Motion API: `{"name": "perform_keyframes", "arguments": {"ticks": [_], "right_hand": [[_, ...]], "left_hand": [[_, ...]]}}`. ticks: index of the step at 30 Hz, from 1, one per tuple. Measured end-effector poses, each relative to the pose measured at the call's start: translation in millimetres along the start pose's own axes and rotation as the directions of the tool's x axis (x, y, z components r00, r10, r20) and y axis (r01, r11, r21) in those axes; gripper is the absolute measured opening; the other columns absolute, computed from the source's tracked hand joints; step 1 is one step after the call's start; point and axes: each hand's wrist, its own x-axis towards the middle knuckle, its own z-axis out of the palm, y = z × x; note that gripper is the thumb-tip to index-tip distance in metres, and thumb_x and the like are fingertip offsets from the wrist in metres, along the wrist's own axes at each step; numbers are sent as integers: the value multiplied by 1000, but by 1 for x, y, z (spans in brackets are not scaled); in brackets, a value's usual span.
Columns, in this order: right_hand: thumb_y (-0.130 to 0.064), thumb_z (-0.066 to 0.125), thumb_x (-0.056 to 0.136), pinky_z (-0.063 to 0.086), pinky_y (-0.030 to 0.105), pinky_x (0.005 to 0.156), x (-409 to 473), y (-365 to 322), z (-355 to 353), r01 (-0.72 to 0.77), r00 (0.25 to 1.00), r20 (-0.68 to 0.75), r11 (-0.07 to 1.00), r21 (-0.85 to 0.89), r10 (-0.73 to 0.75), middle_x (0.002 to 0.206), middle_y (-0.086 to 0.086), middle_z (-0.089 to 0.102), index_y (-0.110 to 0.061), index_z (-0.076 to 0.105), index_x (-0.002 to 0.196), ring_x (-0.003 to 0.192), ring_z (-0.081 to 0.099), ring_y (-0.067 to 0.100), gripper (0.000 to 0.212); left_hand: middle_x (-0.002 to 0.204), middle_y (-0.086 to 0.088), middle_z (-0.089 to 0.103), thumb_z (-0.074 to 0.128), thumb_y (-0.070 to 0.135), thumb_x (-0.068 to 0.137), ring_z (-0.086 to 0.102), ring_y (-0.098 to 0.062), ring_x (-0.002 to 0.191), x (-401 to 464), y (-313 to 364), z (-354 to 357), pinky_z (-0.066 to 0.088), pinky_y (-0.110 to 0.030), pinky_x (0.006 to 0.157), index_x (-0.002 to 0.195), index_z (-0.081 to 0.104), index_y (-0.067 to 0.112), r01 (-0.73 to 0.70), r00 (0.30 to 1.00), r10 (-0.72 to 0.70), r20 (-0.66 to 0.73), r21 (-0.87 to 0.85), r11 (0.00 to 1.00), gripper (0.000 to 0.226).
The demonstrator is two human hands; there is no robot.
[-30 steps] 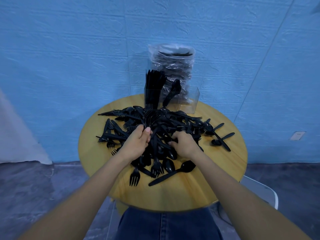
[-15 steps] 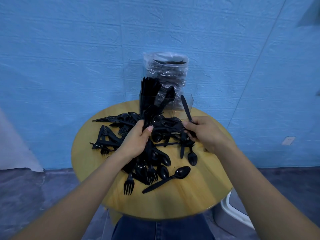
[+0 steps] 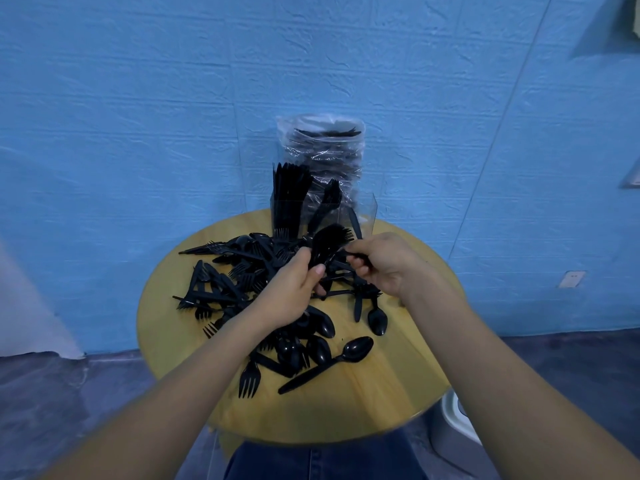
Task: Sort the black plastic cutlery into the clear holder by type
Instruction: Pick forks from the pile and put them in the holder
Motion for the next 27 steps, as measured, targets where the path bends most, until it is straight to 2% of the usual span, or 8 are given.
{"name": "perform_keyframes", "arguments": {"ticks": [2, 5, 8, 11, 14, 16, 20, 27], "right_hand": [[-2, 53, 93, 32, 13, 36, 1, 3, -1, 2, 1000, 0, 999, 33, -2, 62, 7, 50, -2, 56, 86, 38, 40, 5, 8], [-12, 51, 97, 37, 14, 40, 2, 7, -8, 44, 999, -3, 998, 33, -44, 65, 5, 54, -5, 59, 89, 47, 45, 7, 14], [-17, 39, 102, 36, 16, 41, -1, 12, -23, 137, 990, 35, 970, -201, -133, 70, 3, 53, -9, 60, 105, 48, 46, 8, 23], [-13, 32, 103, 38, 21, 45, 0, 22, -39, 208, 973, 186, 862, -462, -135, 79, 4, 46, -18, 57, 118, 57, 41, 12, 29], [-11, 39, 101, 46, 31, 68, 0, 26, -49, 340, 940, 268, 648, -682, -211, 79, -1, 57, -20, 55, 127, 71, 50, 14, 31], [-12, 52, 96, 42, 22, 72, -3, 24, -51, 403, 915, 289, 583, -706, -283, 76, -5, 65, -17, 55, 117, 73, 59, 8, 22], [-13, 70, 84, 39, 9, 62, -6, 14, -41, 518, 844, 278, 558, -648, -459, 75, -9, 67, -17, 58, 85, 67, 57, -6, 13], [-15, 79, 73, 48, 20, 67, 0, -3, -29, 608, 777, 245, 591, -530, -579, 71, -11, 64, -22, 59, 74, 65, 58, 2, 22]], "left_hand": [[76, 4, 51, 36, 22, 101, 50, 1, 66, -1, -1, 0, 42, -12, 61, 90, 36, 15, -7, 1000, 6, 16, 31, 1000, 13], [74, 4, 47, 37, 21, 100, 45, -5, 65, -3, -6, 0, 41, -17, 61, 91, 37, 10, 30, 999, -30, 13, -12, 999, 14], [78, 2, 47, 37, 18, 101, 43, -7, 65, -3, -9, -3, 41, -23, 61, 88, 40, 15, 159, 984, -175, -40, -251, 955, 14], [81, 0, 45, 35, 14, 101, 41, -7, 63, 1, -14, -9, 39, -21, 54, 88, 43, 14, 233, 951, -301, -73, -472, 851, 15], [81, 0, 44, 35, 15, 102, 41, -7, 61, 4, -16, -16, 39, -19, 51, 91, 46, 12, 250, 933, -350, -82, -550, 797, 15], [80, 1, 43, 36, 15, 102, 40, -6, 60, 5, -16, -19, 38, -17, 48, 93, 47, 12, 247, 932, -354, -76, -581, 776, 14], [77, 1, 42, 40, 15, 101, 40, -5, 58, 5, -12, -17, 37, -15, 47, 98, 47, 8, 250, 951, -309, -7, -571, 782, 10], [74, 1, 44, 41, 16, 100, 45, -6, 63, -2, -7, -18, 43, -16, 54, 97, 51, 10, 281, 959, -272, 85, -431, 858, 13]]}}
